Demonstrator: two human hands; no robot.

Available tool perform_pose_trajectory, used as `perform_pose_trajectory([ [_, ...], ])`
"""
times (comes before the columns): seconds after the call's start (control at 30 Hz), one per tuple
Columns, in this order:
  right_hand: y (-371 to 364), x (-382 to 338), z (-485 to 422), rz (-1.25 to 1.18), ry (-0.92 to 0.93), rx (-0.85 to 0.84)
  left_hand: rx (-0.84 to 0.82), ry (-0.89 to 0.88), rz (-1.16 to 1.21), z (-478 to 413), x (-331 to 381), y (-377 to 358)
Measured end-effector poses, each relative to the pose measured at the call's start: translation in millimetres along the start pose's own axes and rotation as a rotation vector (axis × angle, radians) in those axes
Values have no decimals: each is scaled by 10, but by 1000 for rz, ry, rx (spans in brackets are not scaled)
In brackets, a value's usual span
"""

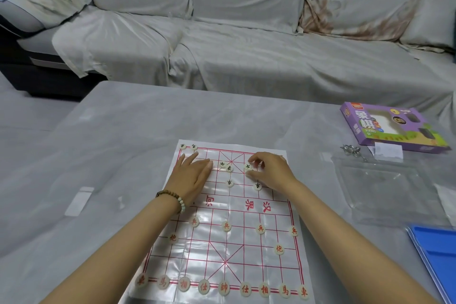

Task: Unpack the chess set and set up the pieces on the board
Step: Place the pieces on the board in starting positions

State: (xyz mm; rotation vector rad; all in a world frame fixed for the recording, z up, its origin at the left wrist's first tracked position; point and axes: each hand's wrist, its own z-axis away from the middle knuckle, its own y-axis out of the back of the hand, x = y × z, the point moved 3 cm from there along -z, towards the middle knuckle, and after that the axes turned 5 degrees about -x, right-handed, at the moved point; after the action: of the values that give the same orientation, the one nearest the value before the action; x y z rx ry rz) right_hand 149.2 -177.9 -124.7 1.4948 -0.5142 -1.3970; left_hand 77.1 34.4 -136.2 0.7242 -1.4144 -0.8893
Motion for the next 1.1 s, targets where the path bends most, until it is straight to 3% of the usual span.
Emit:
perform_pose_trajectory([
  [0.23, -19, -43, -4, 17, -42, -5, 34, -27, 0, -3, -47, 27],
  [0.4, 66, -74, -24, -76, -4, 87, 23, -47, -6, -87, 14, 42],
  [0.67, -30, -361, -486, -62, 23, 195, -105, -13, -138, -307, 78, 48],
  [0.97, -93, -289, -575, 72, 40, 11, -144, -15, -119, -334, -12, 18],
  [1.1, -69, -263, -587, 59, 36, 24, -168, -8, -119, -358, -14, 23],
])
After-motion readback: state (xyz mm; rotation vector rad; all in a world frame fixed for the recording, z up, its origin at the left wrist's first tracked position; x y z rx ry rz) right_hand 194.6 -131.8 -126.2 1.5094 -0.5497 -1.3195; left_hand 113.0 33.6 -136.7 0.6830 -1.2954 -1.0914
